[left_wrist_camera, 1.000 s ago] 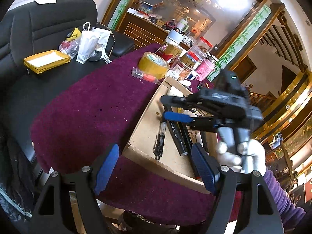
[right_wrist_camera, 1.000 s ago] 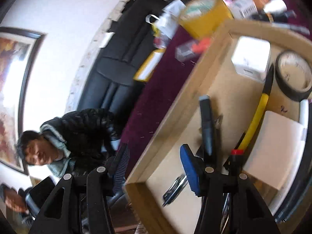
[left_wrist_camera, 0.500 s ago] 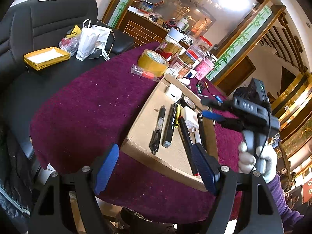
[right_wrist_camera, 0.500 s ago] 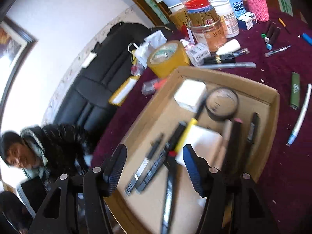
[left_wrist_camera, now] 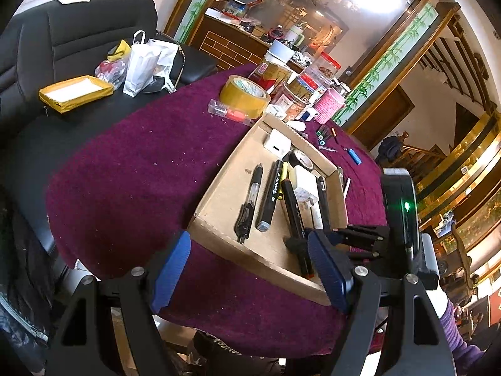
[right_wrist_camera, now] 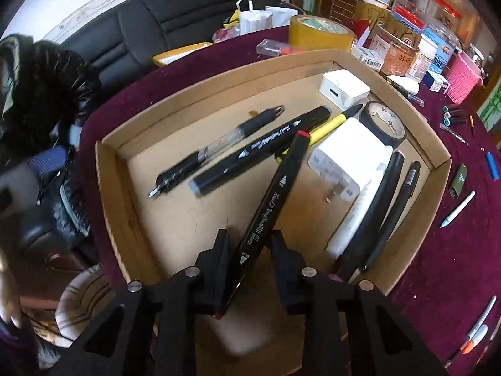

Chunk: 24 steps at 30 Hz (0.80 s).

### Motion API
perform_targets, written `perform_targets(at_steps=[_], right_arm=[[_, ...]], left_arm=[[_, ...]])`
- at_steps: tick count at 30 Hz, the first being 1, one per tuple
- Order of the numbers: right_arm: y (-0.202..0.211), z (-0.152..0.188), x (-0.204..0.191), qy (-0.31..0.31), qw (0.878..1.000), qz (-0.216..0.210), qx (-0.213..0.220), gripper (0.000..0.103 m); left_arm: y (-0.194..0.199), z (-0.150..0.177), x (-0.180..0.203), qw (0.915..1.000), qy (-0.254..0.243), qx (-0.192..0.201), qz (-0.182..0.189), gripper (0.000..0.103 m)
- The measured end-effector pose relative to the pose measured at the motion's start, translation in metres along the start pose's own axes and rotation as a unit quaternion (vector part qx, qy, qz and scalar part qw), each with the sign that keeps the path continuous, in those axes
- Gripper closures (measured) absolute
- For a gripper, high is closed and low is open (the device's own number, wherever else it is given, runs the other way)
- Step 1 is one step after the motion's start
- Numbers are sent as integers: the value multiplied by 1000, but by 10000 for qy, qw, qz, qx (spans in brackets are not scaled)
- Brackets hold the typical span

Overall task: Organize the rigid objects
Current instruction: 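Move both open tools from the box over the items on the cloth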

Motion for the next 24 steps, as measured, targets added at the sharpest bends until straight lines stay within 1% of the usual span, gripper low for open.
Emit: perform_targets(at_steps=[2, 5, 6, 7, 8, 9, 10, 11, 12, 13, 14, 15, 16, 17, 18, 19, 20, 21, 22, 23, 24], right_arm=[[-4, -10, 2, -95, 9999, -81, 26, 74], [-7, -24, 10, -439, 9977, -507, 126, 74], [0, -26, 16, -634, 9954, -683, 237, 74], [13, -28, 25, -820, 9922, -829, 449, 74], [23, -28, 31, -903, 9901, -872, 622, 74], [39, -27, 40, -968, 9879, -832, 878, 70], [58, -25, 52, -1010, 9852, -692, 1200, 67], [73, -23, 61, -1035, 9823, -545, 1466, 57], [93, -17, 74, -1070, 9765, -334, 1840, 45], [113, -11, 86, -1116, 9682, -104, 2236, 39], [134, -4, 98, -1173, 9565, 168, 2666, 23], [155, 5, 109, -1238, 9411, 446, 3115, 6], [174, 17, 122, -1314, 9229, 687, 3554, 0], [186, 25, 132, -1393, 9078, 851, 3862, 0], [196, 35, 148, -1525, 8941, 1030, 4083, 0], [199, 40, 166, -1663, 8925, 1156, 4030, 0], [197, 39, 179, -1768, 8968, 1207, 3871, 0], [192, 43, 196, -1941, 9064, 1179, 3561, 0], [186, 48, 211, -2117, 9133, 1095, 3302, 0], [180, 55, 228, -2350, 9163, 1007, 3083, 0], [177, 64, 244, -2587, 9143, 929, 2974, 0]], left_arm=[[-1, 0, -1, 10000, 34, -13, -25, 26], [1, 1, 1, 10000, 42, -24, -28, 26], [2, 1, 2, 10000, 23, -16, -30, 26], [3, 1, 3, 10000, -23, -1, -60, 26], [3, 0, 3, 9999, -61, 8, -113, 26], [4, -1, 4, 9998, -92, 22, -175, 26], [4, -2, 4, 9997, -116, 44, -233, 26], [3, -3, 4, 9996, -122, 60, -261, 26], [3, -3, 5, 9995, -123, 78, -279, 26], [2, -4, 7, 9994, -132, 103, -292, 26], [1, -5, 9, 9993, -157, 123, -307, 26], [1, -5, 12, 9992, -183, 135, -322, 26], [-1, -6, 16, 9990, -229, 150, -344, 26], [-2, -7, 21, 9989, -280, 160, -348, 26], [-4, -8, 26, 9988, -323, 162, -341, 26], [-5, -8, 31, 9986, -368, 154, -333, 26], [-7, -9, 37, 9985, -420, 139, -324, 26], [-9, -9, 43, 9983, -475, 127, -316, 26], [-10, -9, 49, 9981, -525, 111, -311, 26], [-13, -9, 57, 9977, -600, 82, -296, 26], [-15, -10, 64, 9974, -663, 60, -282, 26]])
Point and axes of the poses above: each gripper's, at about its wrist camera, not at the fingertips, and y roughly against the way its jaws point, x to its right, z to its underside, the point moved 5 cm from there along -y, roughly the way its jaws point, and after that the axes turned 7 degrees about -y, right-handed, at the moved point
